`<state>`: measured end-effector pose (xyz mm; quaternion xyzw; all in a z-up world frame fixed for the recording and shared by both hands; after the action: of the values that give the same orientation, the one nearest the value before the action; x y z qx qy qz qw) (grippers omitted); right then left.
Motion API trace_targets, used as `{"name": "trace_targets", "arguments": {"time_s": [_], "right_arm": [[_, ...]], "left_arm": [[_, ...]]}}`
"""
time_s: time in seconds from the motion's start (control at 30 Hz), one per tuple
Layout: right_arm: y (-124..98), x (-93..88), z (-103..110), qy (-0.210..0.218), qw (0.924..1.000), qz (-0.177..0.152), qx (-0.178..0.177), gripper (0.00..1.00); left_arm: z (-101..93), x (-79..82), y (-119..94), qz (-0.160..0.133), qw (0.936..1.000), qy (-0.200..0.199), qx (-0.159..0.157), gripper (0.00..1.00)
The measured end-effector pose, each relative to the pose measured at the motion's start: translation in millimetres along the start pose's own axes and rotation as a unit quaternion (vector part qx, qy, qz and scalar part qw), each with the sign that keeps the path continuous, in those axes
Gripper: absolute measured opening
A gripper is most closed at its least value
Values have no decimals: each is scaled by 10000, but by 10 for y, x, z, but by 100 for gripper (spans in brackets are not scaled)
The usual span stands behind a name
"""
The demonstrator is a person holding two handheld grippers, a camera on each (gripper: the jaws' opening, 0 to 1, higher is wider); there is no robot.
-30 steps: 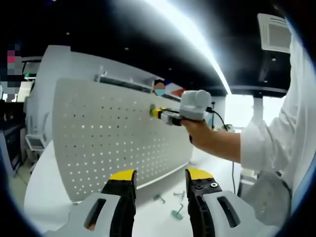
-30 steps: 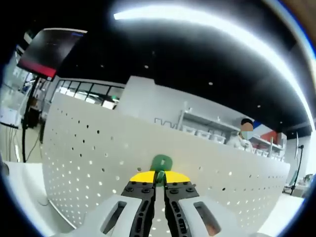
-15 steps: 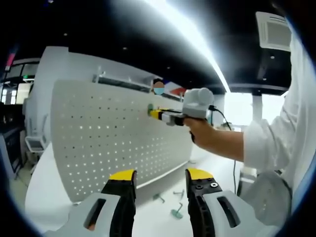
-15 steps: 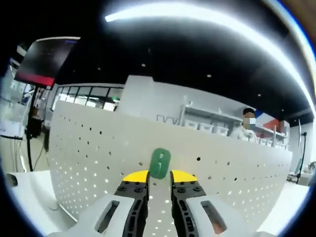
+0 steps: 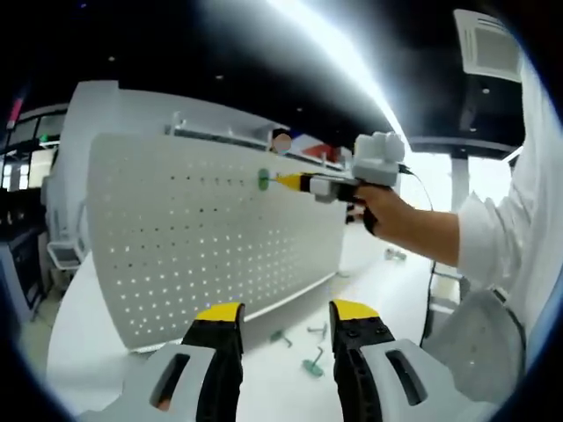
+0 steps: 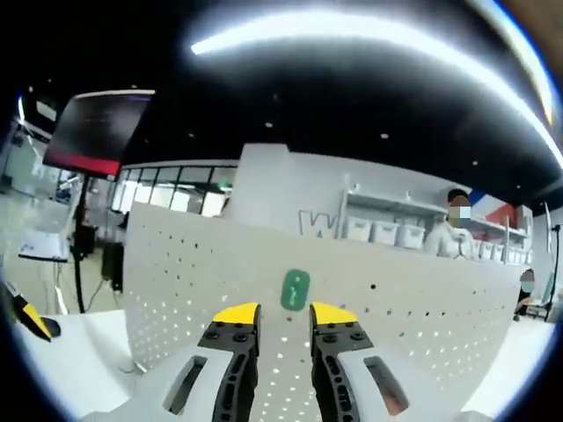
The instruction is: Insert the hook assembly into the mounting plate slot until the hook locks in place.
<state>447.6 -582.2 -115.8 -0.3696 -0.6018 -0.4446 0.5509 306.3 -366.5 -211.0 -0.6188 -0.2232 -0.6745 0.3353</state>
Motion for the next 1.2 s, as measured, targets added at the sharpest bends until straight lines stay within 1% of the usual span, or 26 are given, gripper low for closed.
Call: {"name": "trace_targets", "arguments": {"time_s": [0.2, 0.3, 0.4, 0.5, 0.53, 0.63, 0.67, 0.8, 1.0, 1.1, 1.2], "right_arm": [[-201, -38, 41, 58, 9998, 130, 162, 19], [-301, -67, 81, 67, 9993, 229, 301, 19], [-413, -143, 142, 43, 9978, 444, 483, 19], [-514, -218, 190, 19, 9967, 579, 573, 19], [-565, -270, 208, 61, 9958, 676, 607, 19], [-666, -355, 240, 146, 9947, 788, 648, 19], [-711, -402, 255, 162, 9937, 883, 675, 18], [-808, -424, 262, 220, 9930, 911, 714, 18], [-920, -391, 282, 286, 9924, 881, 807, 18], [-970, -374, 277, 255, 9925, 843, 847, 18], [-1021, -373, 235, 227, 9926, 833, 851, 18]], "left_arm": [[-90, 12, 10, 73, 10000, 11, -25, 40], [-122, 19, 7, 105, 9999, 27, -21, 40], [-170, 8, -6, 155, 9999, 38, -21, 40], [-210, -11, -14, 187, 9998, 20, -23, 40], [-231, -27, -14, 223, 9997, 25, -25, 39], [-271, -60, -21, 265, 9996, 19, -20, 39], [-281, -72, -20, 283, 9996, 21, -18, 39], [-330, -133, -1, 398, 9992, 26, -51, 39], [-362, -241, 103, 535, 9985, -106, -100, 38], [-401, -293, 184, 668, 9975, -62, -220, 37], [-427, -346, 275, 738, 9966, -141, -329, 35]]}}
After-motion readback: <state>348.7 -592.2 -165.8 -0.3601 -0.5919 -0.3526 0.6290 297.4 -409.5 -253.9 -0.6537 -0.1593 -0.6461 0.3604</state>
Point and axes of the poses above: the point that each gripper's makers call its tool centre point, and the gripper's own axes: y roughly forward along the fingers, z roughly to its left, x roughly out of its top, the point moved 6 cm from there along -y, roughly backward along the fingers, and after that the axes turned 12 degrees about y, right-handed, at the moved point
